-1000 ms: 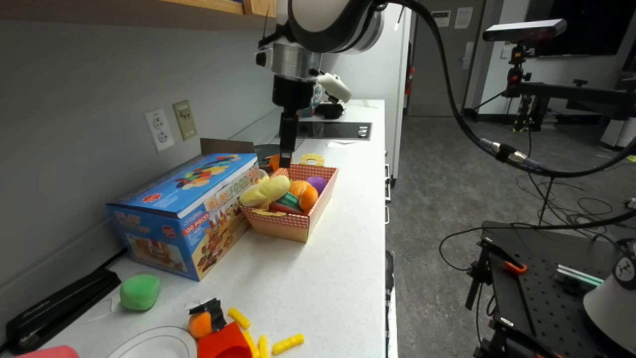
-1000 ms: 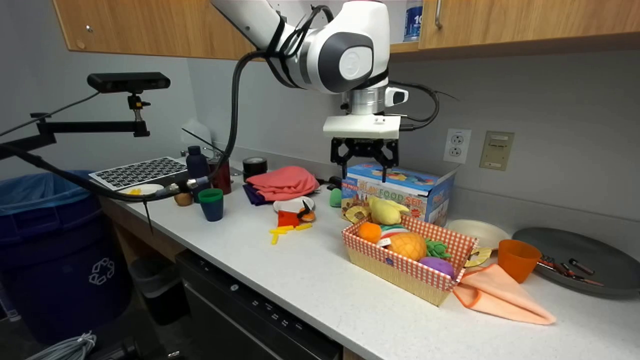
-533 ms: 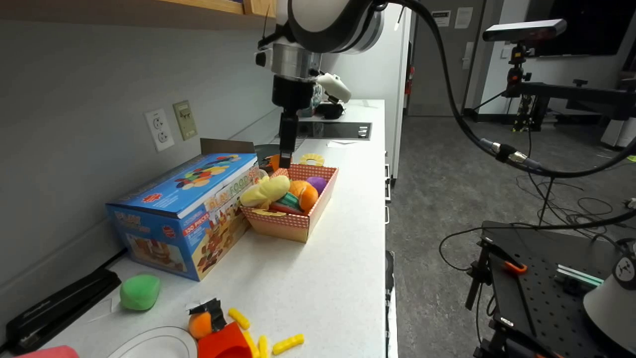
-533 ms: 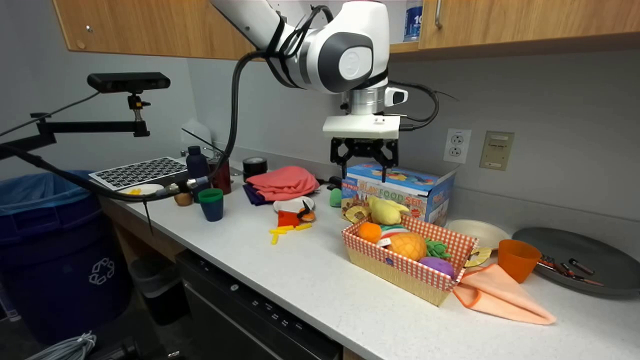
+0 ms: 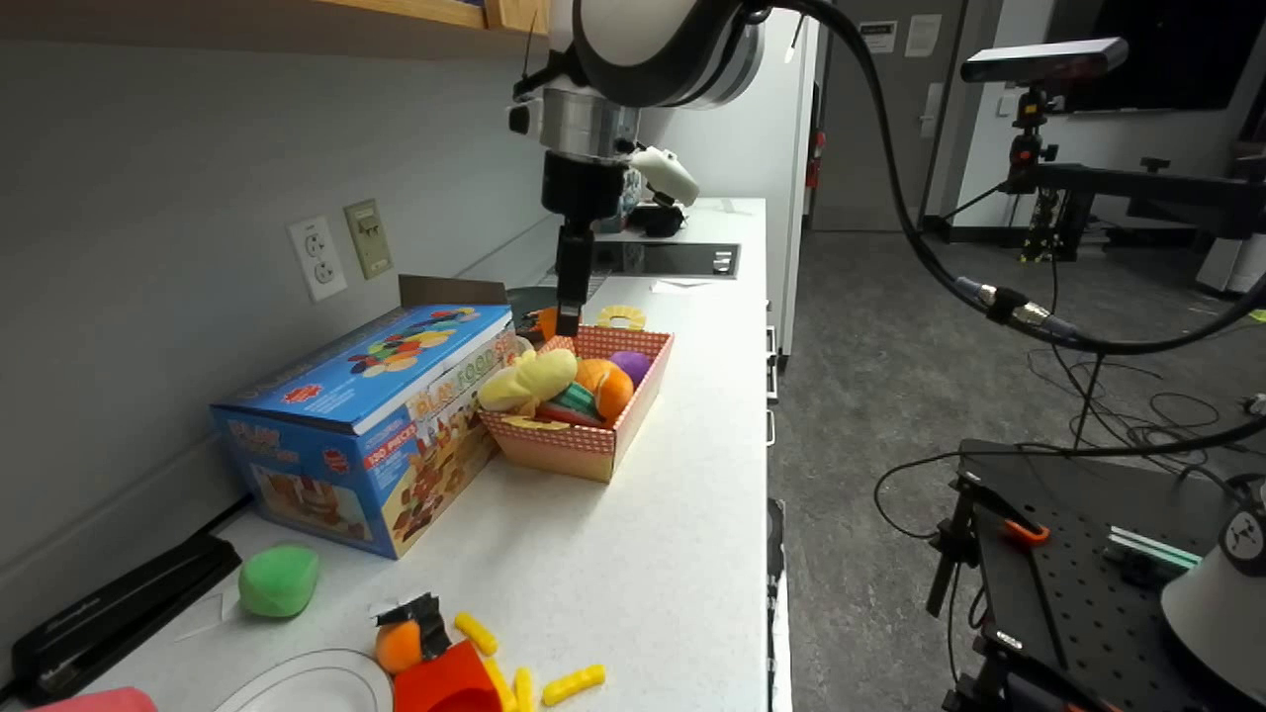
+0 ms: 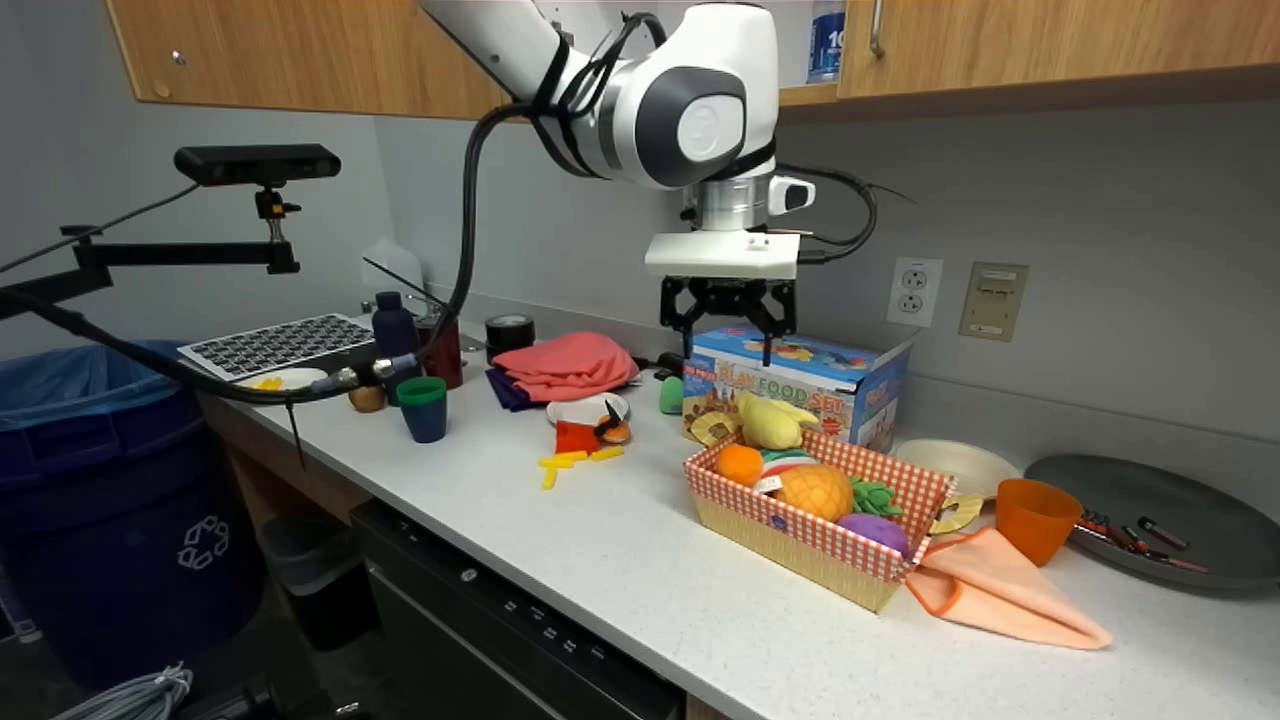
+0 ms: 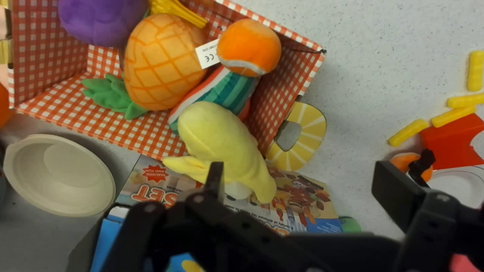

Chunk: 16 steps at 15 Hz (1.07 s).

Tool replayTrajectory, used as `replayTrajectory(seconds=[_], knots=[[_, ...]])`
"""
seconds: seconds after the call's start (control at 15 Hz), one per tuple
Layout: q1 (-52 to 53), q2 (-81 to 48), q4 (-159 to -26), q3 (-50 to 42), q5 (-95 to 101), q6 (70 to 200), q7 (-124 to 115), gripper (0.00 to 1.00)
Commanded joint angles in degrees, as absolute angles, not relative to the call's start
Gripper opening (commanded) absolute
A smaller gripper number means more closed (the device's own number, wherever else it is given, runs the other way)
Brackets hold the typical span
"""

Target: Pick up the banana plush toy from the basket and put it inside the open upper cabinet

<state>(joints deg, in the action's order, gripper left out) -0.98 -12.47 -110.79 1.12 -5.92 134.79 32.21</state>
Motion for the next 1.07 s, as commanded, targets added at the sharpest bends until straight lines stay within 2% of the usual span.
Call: replayTrajectory(seconds=[0.0,1.0], knots=[[-2.2,-13.0,-110.3,2.2,-6.7,134.9,32.4,1.00],[-3.5,-17.0,-109.6,2.2,-5.6,134.7,31.8,1.00]])
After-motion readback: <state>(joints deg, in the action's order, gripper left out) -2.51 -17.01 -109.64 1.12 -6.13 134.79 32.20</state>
